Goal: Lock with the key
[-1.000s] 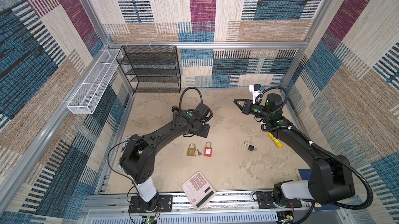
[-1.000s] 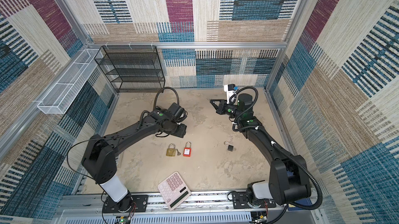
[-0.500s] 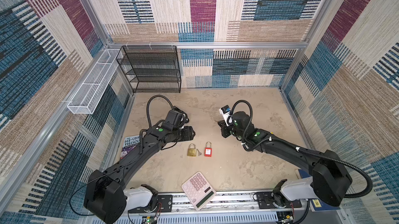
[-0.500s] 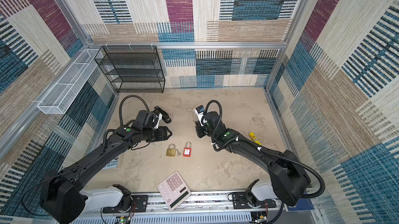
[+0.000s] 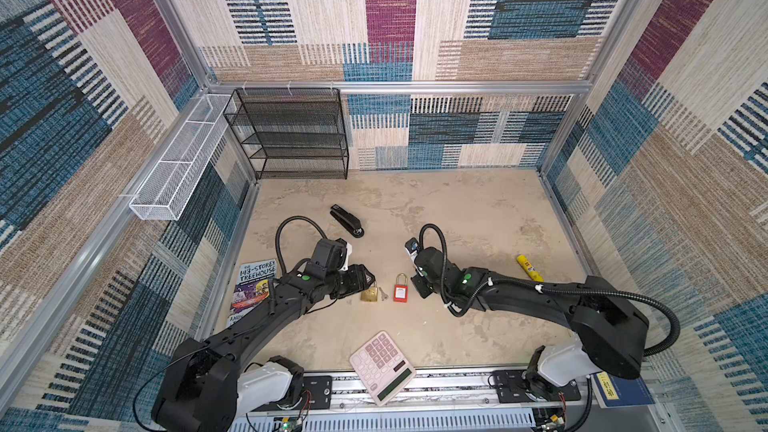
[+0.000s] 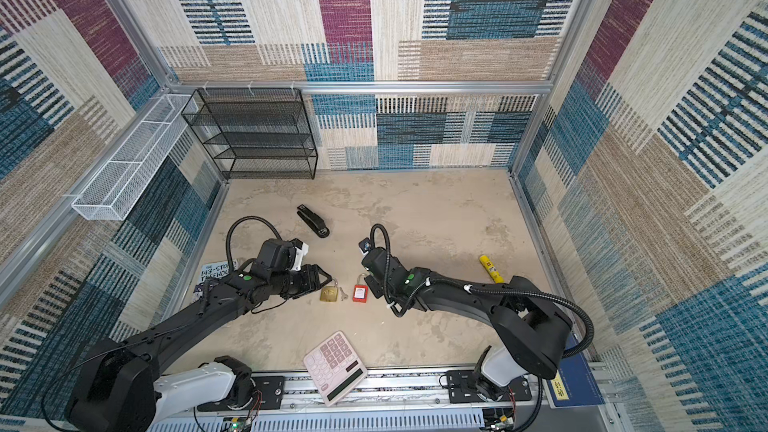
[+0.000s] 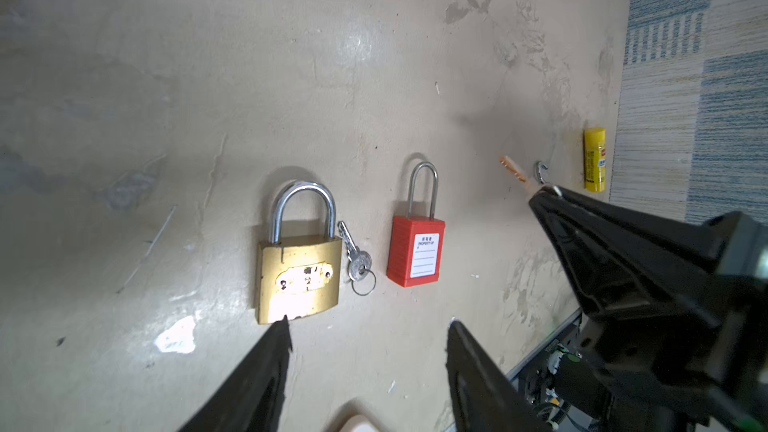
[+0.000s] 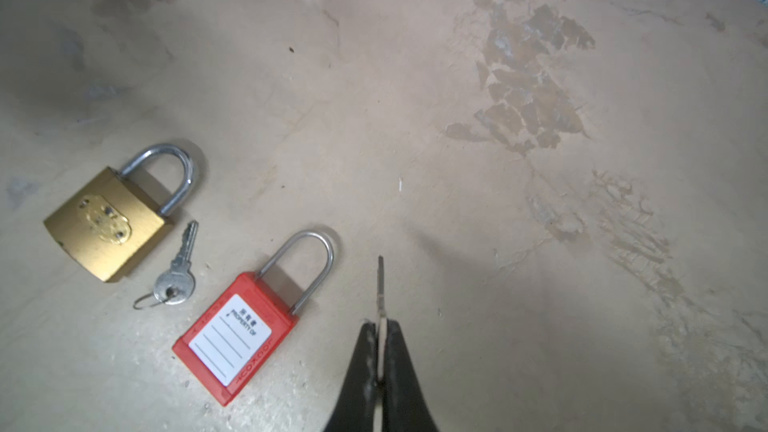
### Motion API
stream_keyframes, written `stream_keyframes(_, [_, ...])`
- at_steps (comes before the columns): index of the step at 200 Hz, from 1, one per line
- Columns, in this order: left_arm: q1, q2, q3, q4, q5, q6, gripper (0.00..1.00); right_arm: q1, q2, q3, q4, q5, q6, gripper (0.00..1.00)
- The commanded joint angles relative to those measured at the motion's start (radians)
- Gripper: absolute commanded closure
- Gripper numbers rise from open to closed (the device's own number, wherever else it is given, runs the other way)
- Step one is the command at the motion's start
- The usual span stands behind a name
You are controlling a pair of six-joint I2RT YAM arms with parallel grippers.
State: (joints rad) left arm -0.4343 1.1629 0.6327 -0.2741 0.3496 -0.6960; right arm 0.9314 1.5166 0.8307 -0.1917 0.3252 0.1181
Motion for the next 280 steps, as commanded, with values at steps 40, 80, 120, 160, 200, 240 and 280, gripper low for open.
stream_keyframes(40, [0.002,-0.059,-0.039,0.043,0.004,-0.022,0.37,0.042,-0.006,-0.063,0.034,0.048,0.092,1.0])
stream_keyframes(80, [0.002,-0.064,-0.041,0.039,0.002,-0.019,0.37,0.05,-0.009,-0.098,0.062,0.043,0.121,1.0])
stream_keyframes(120, [0.003,-0.041,-0.033,0.043,0.008,-0.017,0.37,0.064,-0.008,-0.131,0.111,0.043,0.124,0.99])
stream_keyframes(160, [0.002,-0.028,-0.03,0.047,0.012,-0.019,0.37,0.075,-0.02,-0.15,0.161,0.052,0.129,0.99])
stream_keyframes(200, [0.003,-0.019,-0.024,0.05,0.015,-0.018,0.37,0.074,-0.028,-0.179,0.209,0.062,0.172,0.99])
stream_keyframes(240, [0.0,-0.008,-0.033,0.066,0.027,-0.032,0.37,0.074,-0.015,-0.189,0.227,0.091,0.221,0.99])
stream_keyframes(280, [0.0,-0.008,-0.035,0.069,0.026,-0.034,0.38,0.075,-0.009,-0.197,0.239,0.109,0.227,0.98])
